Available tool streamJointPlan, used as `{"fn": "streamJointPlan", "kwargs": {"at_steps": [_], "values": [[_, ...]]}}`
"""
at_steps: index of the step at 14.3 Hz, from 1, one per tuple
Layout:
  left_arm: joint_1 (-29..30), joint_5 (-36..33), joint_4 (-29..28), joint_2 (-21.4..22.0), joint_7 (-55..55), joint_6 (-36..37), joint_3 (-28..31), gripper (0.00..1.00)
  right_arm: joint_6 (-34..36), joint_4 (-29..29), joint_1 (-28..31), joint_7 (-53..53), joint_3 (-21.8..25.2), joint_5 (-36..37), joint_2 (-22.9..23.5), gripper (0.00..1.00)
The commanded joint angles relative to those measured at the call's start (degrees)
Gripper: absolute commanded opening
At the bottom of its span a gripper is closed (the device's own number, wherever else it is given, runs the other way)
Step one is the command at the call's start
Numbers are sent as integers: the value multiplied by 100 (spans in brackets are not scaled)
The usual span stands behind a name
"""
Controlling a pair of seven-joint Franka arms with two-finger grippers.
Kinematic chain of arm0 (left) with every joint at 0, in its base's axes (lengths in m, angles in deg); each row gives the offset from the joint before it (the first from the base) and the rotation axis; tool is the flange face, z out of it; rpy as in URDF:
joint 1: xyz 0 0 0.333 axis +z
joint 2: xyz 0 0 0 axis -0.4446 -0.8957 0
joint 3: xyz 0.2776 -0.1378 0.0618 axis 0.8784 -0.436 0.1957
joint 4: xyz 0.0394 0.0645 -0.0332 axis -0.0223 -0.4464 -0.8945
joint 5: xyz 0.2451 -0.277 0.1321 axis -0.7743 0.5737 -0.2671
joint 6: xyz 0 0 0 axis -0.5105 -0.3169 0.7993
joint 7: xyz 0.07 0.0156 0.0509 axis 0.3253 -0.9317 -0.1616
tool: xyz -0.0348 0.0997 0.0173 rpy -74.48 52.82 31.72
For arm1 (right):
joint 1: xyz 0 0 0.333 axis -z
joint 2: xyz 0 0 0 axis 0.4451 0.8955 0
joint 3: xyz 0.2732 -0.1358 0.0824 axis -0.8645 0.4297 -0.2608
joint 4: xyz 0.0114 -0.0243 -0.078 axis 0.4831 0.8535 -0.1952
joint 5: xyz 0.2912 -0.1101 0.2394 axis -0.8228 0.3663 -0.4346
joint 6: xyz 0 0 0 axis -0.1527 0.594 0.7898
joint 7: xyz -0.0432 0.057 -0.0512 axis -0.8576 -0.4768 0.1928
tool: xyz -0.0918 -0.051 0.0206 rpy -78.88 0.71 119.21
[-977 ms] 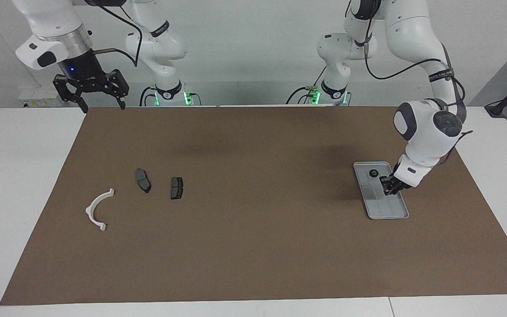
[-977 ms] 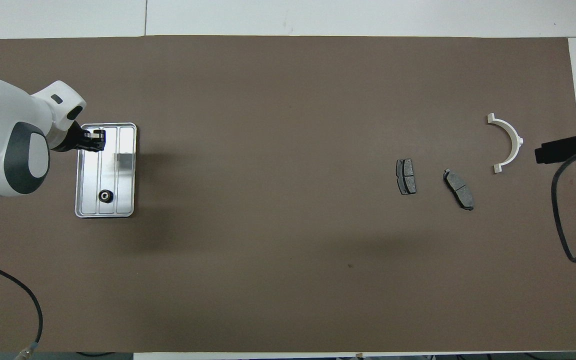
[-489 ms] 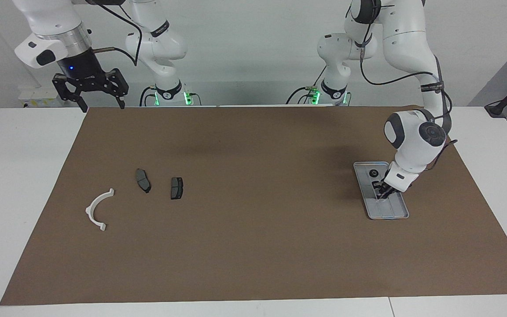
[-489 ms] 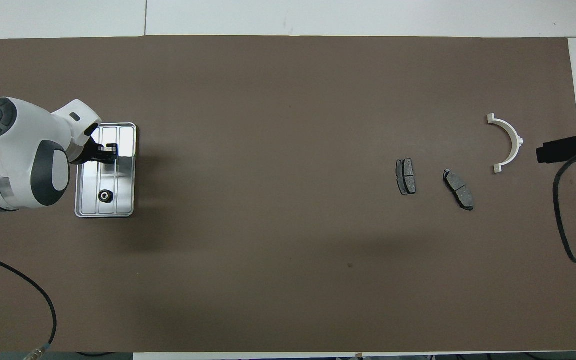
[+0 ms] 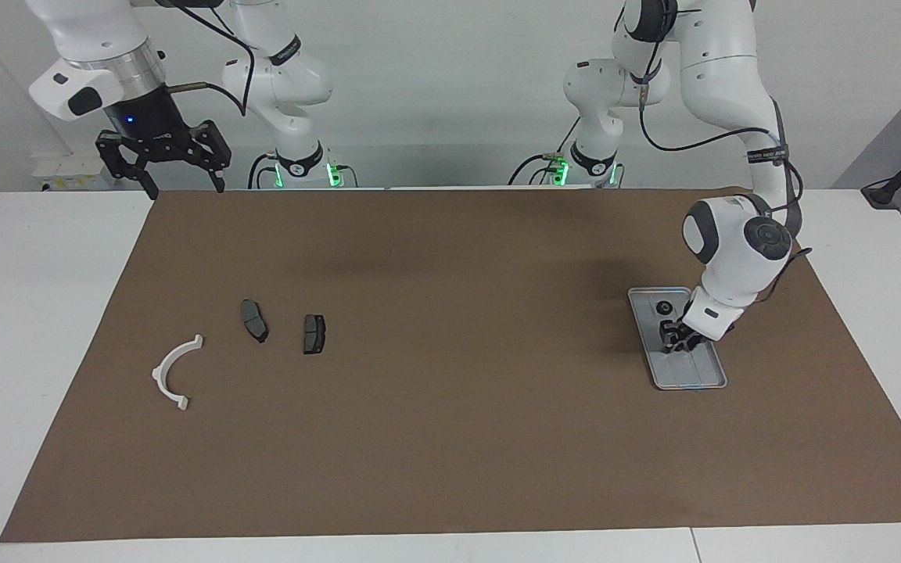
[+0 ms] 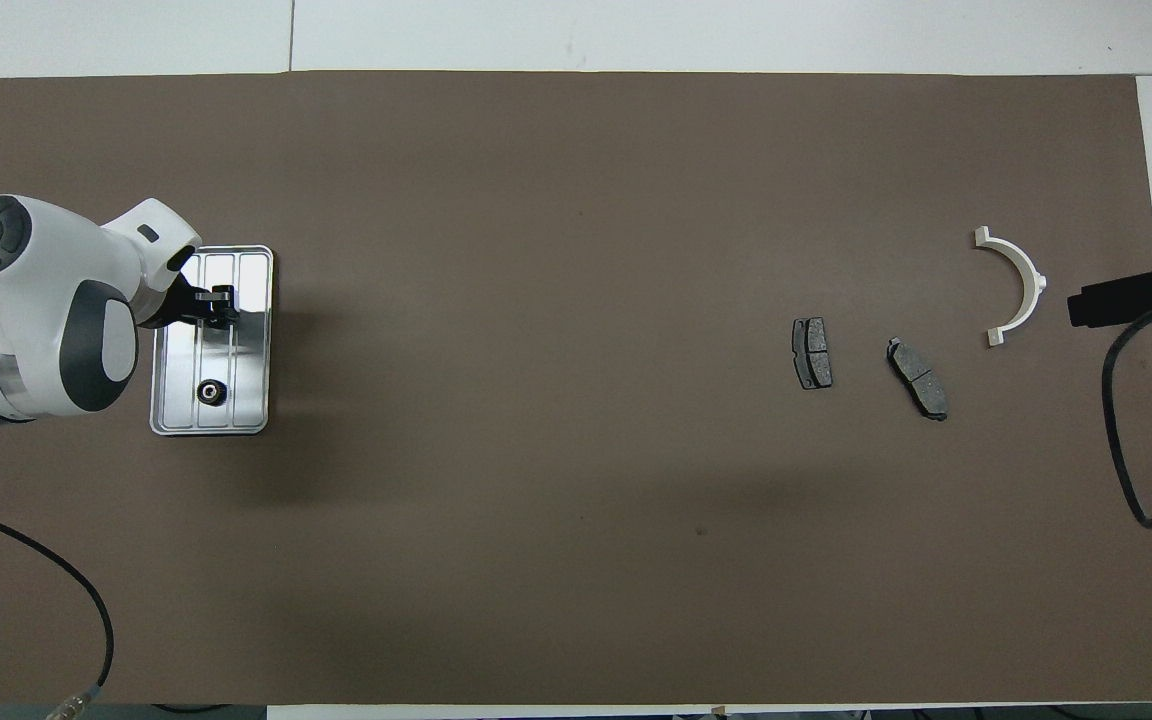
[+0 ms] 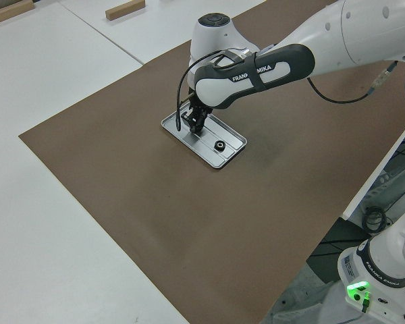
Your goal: Pick bearing gear from pile to tray
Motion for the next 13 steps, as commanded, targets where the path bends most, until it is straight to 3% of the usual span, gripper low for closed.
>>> {"fn": "streamJointPlan", "kwargs": {"at_steps": [1,5,8,13], "values": [[116,-78,353,455,-17,737,-47,100,-39,38,22,-59,33,-7,-77,100],[108,-78,1011,1167,-8,2450,-47,100,-12,38,14,-59,51,-7,-77,100],[108,-78,1881,1221,0,3725,-38,100,-4,38,-13,-59,60,-7,-77,100],[327,-60,2138,1897,26,4721,-117,100,14,47,-13,-50,51,-7,-77,100]]}}
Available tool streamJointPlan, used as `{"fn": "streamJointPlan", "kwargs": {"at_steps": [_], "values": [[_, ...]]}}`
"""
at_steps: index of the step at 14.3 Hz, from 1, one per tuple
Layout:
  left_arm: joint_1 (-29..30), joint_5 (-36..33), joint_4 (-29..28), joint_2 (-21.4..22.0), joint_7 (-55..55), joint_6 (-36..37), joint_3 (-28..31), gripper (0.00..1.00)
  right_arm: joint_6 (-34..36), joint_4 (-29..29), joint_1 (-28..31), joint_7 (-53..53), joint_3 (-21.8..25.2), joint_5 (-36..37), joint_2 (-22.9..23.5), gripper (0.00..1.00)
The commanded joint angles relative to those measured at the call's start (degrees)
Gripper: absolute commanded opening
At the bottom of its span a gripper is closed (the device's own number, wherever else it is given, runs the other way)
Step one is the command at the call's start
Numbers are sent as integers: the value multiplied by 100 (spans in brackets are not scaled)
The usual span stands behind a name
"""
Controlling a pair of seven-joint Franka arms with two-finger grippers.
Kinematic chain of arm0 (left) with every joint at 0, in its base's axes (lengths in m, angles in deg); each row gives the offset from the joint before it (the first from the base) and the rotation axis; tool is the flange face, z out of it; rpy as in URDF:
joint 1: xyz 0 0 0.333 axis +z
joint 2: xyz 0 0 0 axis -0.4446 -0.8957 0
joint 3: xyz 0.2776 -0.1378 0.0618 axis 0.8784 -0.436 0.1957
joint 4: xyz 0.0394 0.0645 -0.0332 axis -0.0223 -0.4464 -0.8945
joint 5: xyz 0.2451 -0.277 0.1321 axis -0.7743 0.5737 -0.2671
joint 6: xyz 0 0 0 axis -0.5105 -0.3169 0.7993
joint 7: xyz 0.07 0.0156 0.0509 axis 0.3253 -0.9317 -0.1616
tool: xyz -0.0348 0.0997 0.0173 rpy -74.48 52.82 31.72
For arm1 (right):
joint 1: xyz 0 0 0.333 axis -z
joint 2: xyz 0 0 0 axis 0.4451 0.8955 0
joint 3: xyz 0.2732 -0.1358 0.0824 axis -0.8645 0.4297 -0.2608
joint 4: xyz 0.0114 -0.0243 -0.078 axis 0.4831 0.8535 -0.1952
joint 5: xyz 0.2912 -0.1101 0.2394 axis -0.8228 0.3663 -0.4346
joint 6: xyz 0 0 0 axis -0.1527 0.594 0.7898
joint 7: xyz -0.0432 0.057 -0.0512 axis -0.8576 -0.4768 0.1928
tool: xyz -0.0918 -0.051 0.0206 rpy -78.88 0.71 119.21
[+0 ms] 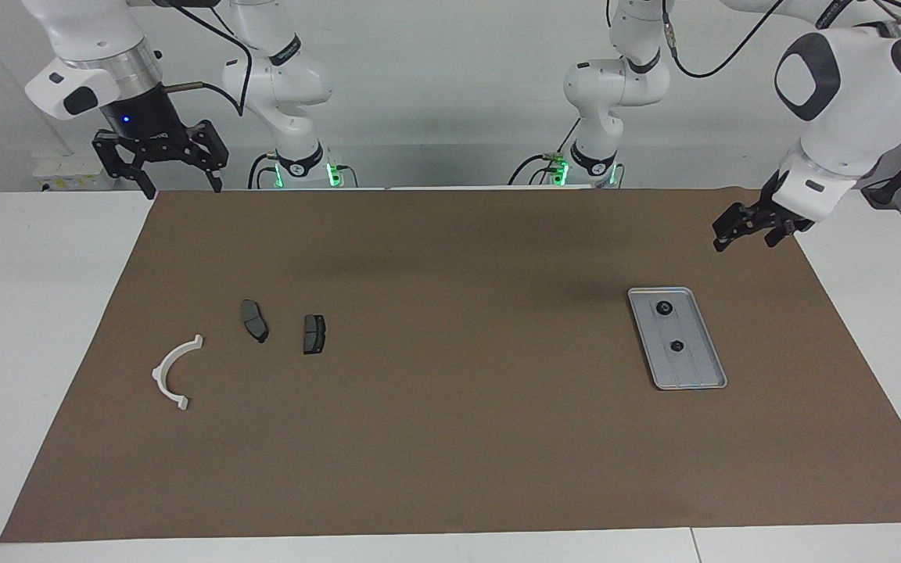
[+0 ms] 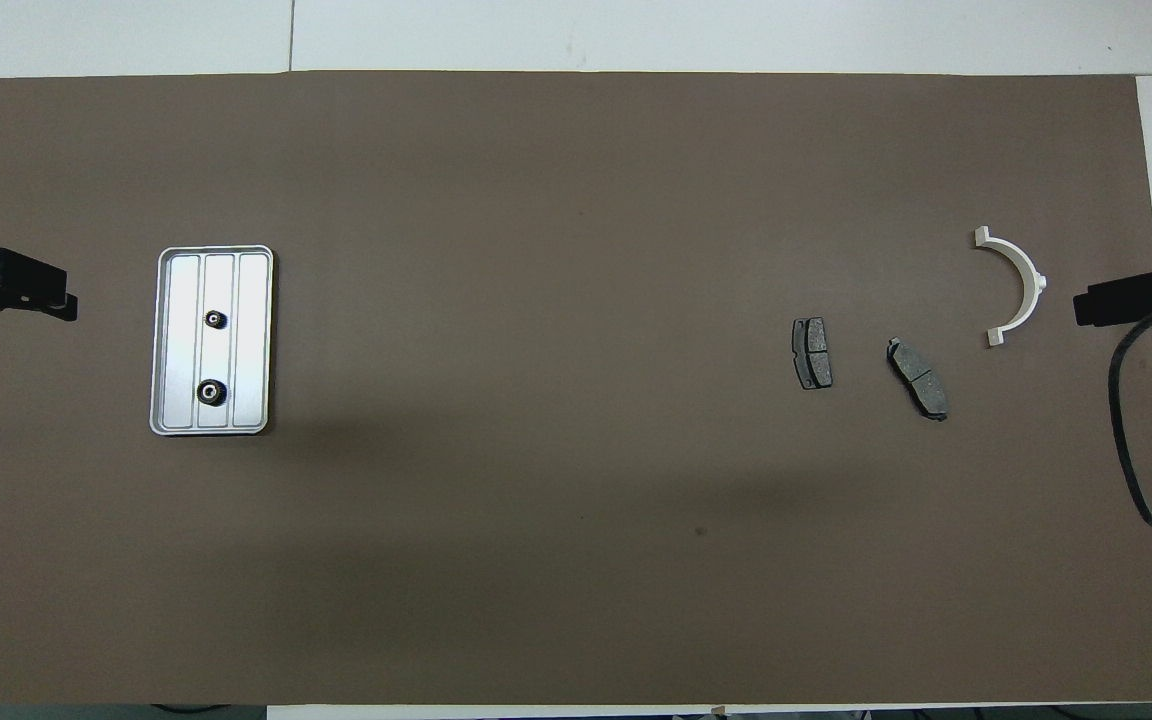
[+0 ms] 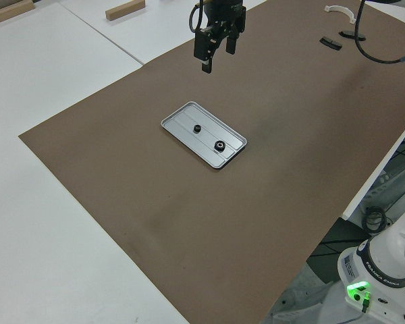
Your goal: Pick bearing gear from pile to tray
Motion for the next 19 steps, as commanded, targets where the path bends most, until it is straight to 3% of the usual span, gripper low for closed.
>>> {"fn": "streamJointPlan", "kwargs": {"at_steps": [1,9,13,19], "values": [[93,-58,-23,332,15,325,-145,100,14,42,-4,-50,21,-7,-76,100],[409,-67,-331,534,15,-61,-259,100,22,51,40,-50,13,19,-85,100],[769,-76,-287,569,24,-26,-778,100,22,60,40,-50,13,19,-85,100],[664,-59,-269,658,-11,-140,-787,100,31,60,40,-59,13,19,-85,100]]}}
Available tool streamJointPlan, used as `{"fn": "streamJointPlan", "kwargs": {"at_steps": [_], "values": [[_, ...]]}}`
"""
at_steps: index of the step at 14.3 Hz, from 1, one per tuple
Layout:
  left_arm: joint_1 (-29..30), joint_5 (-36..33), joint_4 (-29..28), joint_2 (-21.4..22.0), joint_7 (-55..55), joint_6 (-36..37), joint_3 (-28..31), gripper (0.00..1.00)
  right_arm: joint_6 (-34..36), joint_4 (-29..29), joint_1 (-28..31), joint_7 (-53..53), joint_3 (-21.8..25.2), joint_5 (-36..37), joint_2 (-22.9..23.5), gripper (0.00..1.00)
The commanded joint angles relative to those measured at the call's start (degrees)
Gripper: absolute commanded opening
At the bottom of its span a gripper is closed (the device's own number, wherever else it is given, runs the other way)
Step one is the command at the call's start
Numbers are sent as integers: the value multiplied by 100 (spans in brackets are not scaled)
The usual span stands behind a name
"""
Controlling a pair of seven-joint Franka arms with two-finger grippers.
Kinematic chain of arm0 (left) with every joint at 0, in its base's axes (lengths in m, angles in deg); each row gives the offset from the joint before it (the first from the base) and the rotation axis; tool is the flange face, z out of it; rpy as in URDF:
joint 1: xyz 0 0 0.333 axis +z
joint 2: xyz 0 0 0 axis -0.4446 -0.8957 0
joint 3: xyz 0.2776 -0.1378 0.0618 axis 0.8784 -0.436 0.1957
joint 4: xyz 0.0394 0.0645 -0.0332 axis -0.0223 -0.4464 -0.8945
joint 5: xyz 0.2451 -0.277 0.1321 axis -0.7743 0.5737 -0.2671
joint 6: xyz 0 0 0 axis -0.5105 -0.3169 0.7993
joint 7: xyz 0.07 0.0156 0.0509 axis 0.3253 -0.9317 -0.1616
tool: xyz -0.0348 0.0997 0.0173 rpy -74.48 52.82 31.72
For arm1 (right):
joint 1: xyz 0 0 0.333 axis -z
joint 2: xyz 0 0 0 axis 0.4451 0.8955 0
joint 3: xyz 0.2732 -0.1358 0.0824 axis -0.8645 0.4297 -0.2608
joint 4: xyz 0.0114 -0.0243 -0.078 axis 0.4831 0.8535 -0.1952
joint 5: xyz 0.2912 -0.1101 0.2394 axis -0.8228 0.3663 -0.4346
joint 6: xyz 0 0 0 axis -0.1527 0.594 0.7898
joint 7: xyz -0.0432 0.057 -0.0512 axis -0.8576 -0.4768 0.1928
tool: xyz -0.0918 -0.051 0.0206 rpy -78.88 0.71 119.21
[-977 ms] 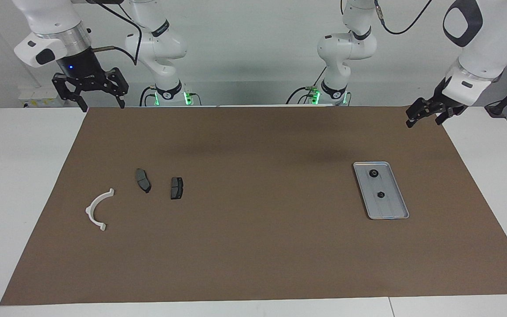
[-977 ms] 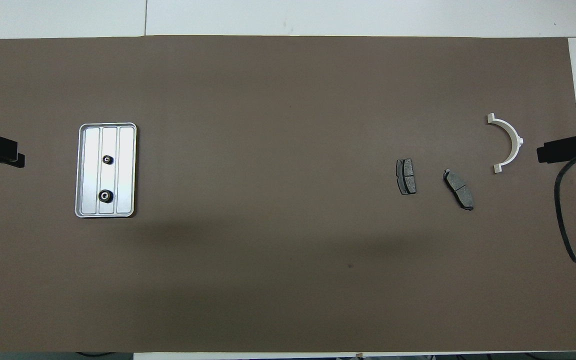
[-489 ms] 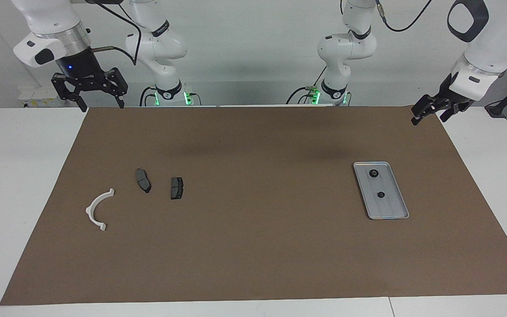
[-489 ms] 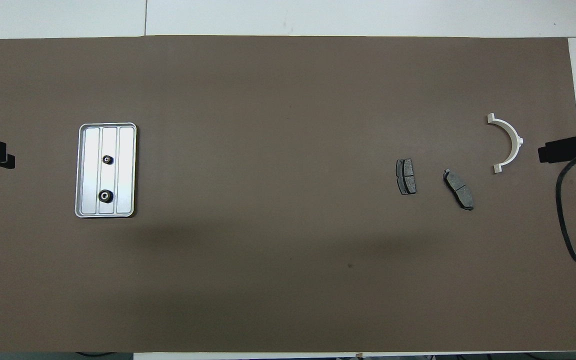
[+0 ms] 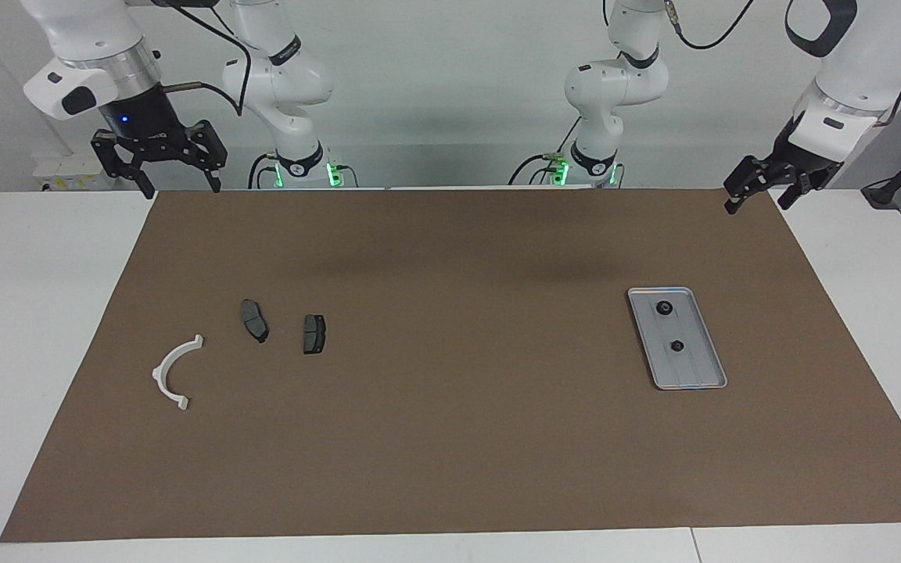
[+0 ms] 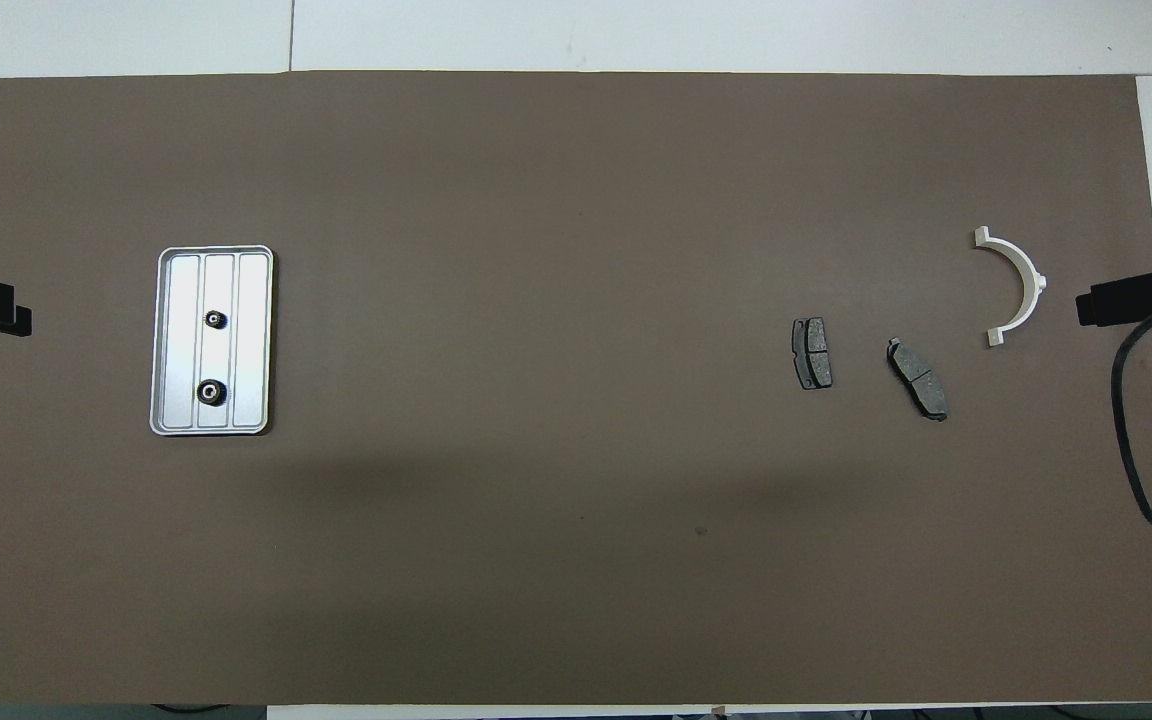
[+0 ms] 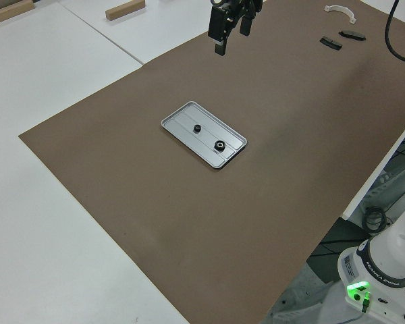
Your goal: Pick bearing gear from pile to tray
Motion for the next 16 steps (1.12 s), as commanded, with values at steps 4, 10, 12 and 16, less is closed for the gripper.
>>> {"fn": "streamJointPlan", "kwargs": {"at_steps": [4,10,12,16], "values": [[-41,-41,-278,116,-79,-374,-74,100,1,95,35,-59,-11,17,-85,100],[-103,-75,-313,116,-52,-357,-47,100,-52,121,8,-50,-11,17,-76,100],[-103,-76,-383,116,-61,-331,-47,100,-52,121,8,-50,-11,17,-85,100],[-103,-76,-278,108,-52,-173,-100,100,-43,130,-1,-50,-11,17,-76,100]]}}
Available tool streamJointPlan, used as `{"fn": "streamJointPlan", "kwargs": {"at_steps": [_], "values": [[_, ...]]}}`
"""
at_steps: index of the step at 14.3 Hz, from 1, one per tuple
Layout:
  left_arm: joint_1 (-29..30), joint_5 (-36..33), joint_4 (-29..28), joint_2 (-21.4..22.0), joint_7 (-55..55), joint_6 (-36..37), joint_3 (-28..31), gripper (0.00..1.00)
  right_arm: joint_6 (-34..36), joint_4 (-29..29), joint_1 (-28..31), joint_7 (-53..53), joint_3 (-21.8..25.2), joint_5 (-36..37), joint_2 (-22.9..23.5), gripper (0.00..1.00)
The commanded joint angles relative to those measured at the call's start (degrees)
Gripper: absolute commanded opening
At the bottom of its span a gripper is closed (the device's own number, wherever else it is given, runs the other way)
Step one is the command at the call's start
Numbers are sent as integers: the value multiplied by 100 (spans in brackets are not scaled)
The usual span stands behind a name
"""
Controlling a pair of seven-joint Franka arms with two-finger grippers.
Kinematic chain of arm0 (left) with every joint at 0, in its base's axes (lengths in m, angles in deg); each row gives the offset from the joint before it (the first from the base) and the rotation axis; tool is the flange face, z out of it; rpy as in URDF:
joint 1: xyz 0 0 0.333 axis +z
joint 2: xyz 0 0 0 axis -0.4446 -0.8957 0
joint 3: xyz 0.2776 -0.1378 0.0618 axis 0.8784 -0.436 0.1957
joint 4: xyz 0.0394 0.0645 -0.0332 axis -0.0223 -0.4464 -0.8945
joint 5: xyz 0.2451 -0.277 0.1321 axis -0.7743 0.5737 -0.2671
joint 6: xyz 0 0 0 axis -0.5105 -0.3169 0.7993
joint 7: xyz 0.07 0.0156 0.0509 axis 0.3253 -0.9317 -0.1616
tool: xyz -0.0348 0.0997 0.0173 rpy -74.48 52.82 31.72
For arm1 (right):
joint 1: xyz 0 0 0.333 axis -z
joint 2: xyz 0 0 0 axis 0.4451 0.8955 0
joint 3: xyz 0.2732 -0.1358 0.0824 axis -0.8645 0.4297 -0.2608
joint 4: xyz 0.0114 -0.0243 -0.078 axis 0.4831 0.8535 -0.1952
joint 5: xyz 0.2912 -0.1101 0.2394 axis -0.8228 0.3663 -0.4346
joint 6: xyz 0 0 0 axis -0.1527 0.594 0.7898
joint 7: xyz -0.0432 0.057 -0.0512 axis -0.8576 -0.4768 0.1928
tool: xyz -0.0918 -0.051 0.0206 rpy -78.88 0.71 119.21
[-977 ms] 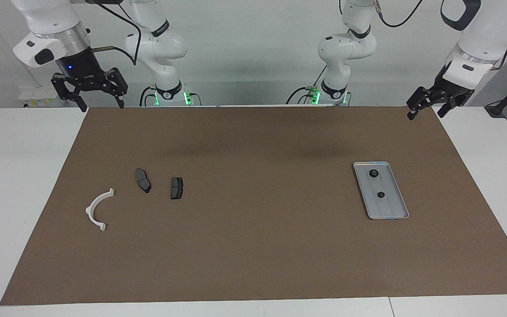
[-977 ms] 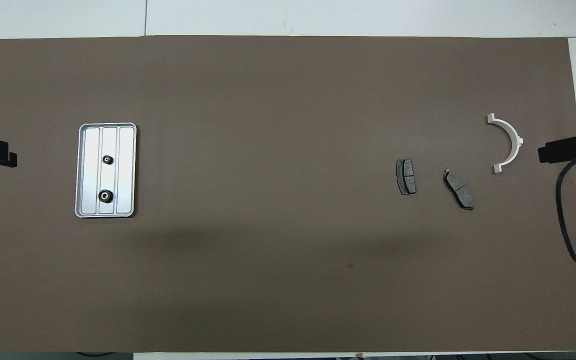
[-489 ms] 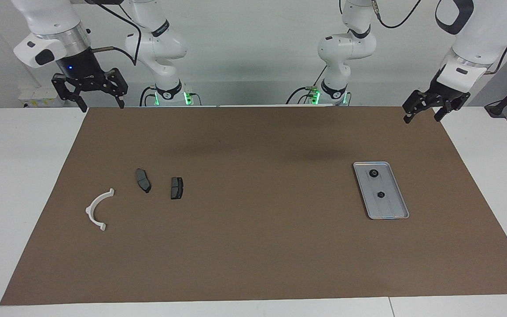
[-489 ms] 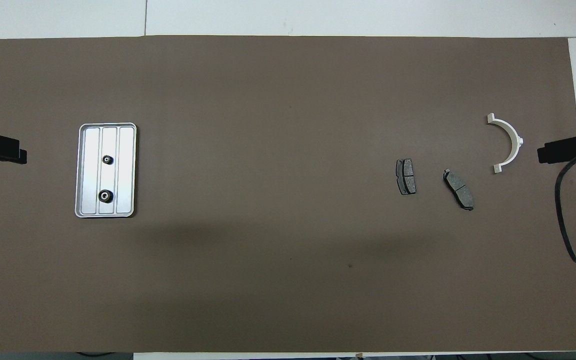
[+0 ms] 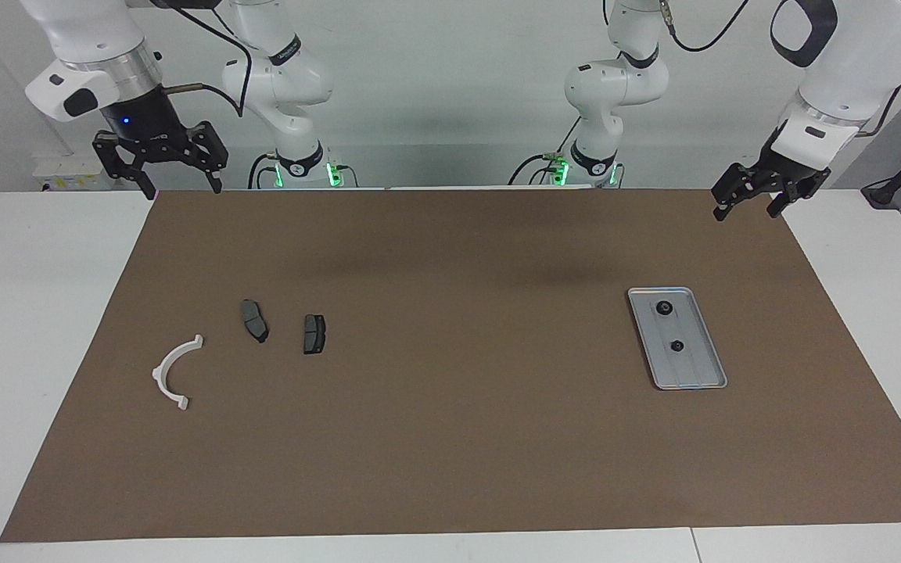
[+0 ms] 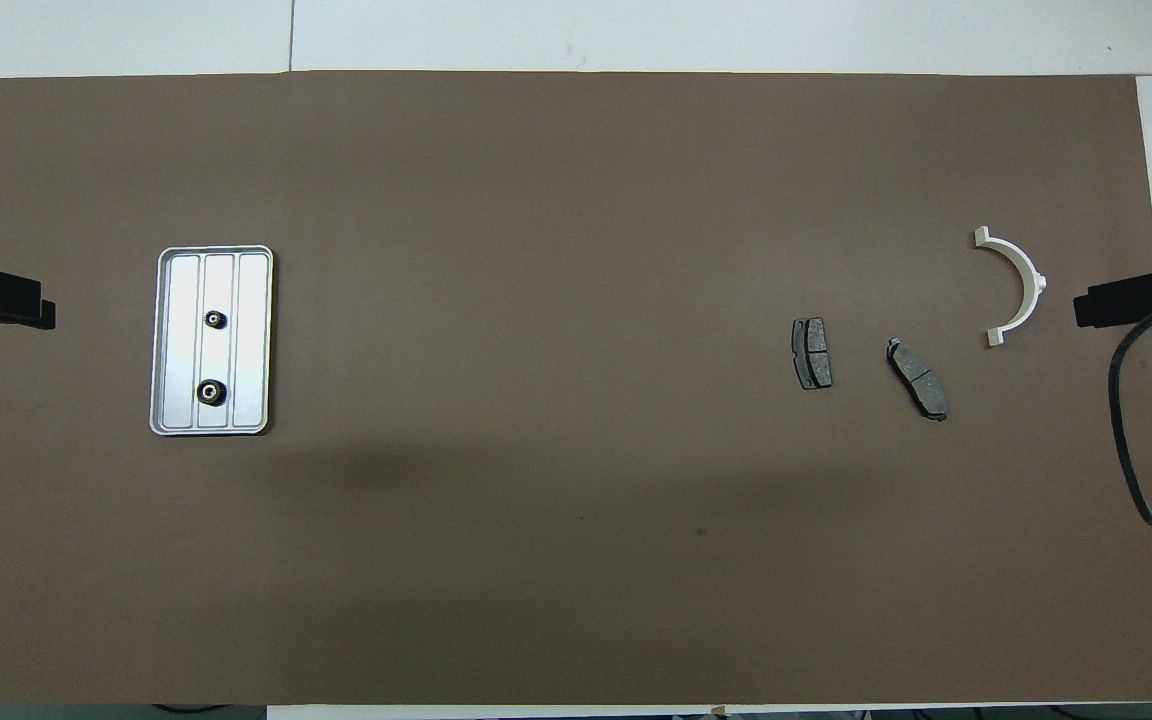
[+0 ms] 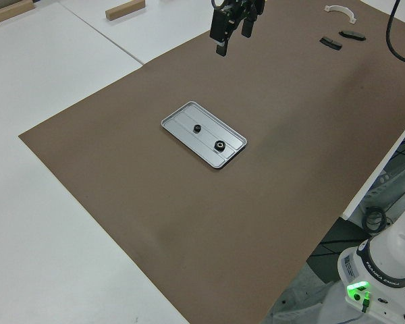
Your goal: Pick bearing gear from pile to tray
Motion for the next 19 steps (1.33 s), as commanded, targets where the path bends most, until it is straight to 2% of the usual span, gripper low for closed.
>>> {"fn": "streamJointPlan", "kwargs": {"at_steps": [1,9,12,19], "values": [[-57,-76,-33,96,-36,56,8,100,-43,96,3,-50,-7,17,-76,100],[-57,-85,-50,96,-10,91,8,100,-26,105,-6,-50,-7,17,-85,100],[-65,-487,-77,105,-45,187,-53,100,-26,114,3,-50,-7,17,-85,100],[-65,-471,-51,114,-18,188,-97,100,9,114,3,-59,-7,17,-85,100]]}}
